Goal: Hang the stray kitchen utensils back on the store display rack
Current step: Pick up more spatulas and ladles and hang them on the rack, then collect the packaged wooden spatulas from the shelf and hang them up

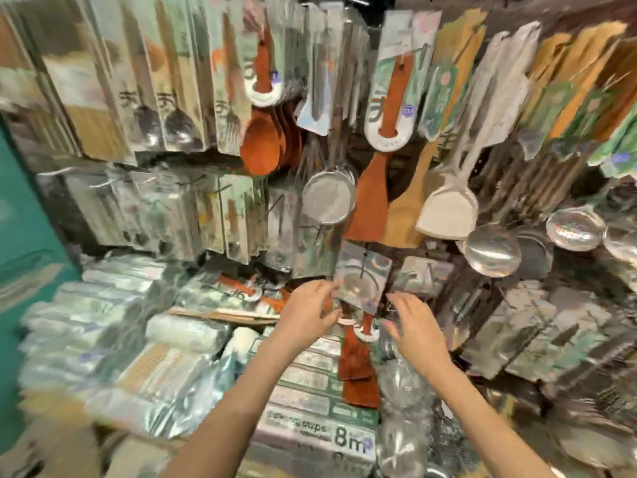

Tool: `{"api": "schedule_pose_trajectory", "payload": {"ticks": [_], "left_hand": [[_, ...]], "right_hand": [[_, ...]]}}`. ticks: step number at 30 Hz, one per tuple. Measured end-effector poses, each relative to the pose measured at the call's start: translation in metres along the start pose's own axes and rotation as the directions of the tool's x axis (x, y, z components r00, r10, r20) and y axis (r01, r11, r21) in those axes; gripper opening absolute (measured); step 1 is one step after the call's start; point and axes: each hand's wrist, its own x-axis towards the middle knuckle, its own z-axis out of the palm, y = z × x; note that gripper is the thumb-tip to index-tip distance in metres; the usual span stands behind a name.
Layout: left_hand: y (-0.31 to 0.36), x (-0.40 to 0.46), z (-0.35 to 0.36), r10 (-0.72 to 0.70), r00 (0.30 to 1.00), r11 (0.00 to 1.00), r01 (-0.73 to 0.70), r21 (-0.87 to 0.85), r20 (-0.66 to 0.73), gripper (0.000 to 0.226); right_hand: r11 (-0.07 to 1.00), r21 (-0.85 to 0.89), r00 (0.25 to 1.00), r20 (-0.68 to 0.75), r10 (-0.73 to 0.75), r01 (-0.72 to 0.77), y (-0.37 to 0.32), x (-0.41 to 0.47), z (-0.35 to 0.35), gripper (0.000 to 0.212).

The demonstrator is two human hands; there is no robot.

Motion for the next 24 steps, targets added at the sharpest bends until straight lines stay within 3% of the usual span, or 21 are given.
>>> {"api": "schedule_pose_trajectory", "payload": {"ticks": [8,15,20,24], "left_hand": [[-0.161,-0.043,-0.048,-0.031,0.993,0.993,0.018,0.118,0.112,0.052],[-0.25,-0.065,-0.059,-0.11,0.979,0.989,0.089,0.121,0.173,0.052],[-0.296,-0.067,-0.039,-0.136,0.974,0.978,0.104,0.178,0.18,0.052],[-0.324,-0.08,-0.015,-0.151,0.978,0.982,0.131,0.139,0.146,0.047]], "right_hand": [[0.992,-0.01,0.984,0.132,0.122,-0.122,-0.123,0.025,0.086,0.055],[0.982,0.001,0.948,0.26,0.184,-0.19,-0.193,0.048,0.149,0.055],[0.995,0.014,0.938,0.334,0.09,-0.1,-0.213,0.093,0.202,0.058],[0.999,0.044,0.955,0.297,-0.022,0.009,-0.229,0.126,0.248,0.055]]}}
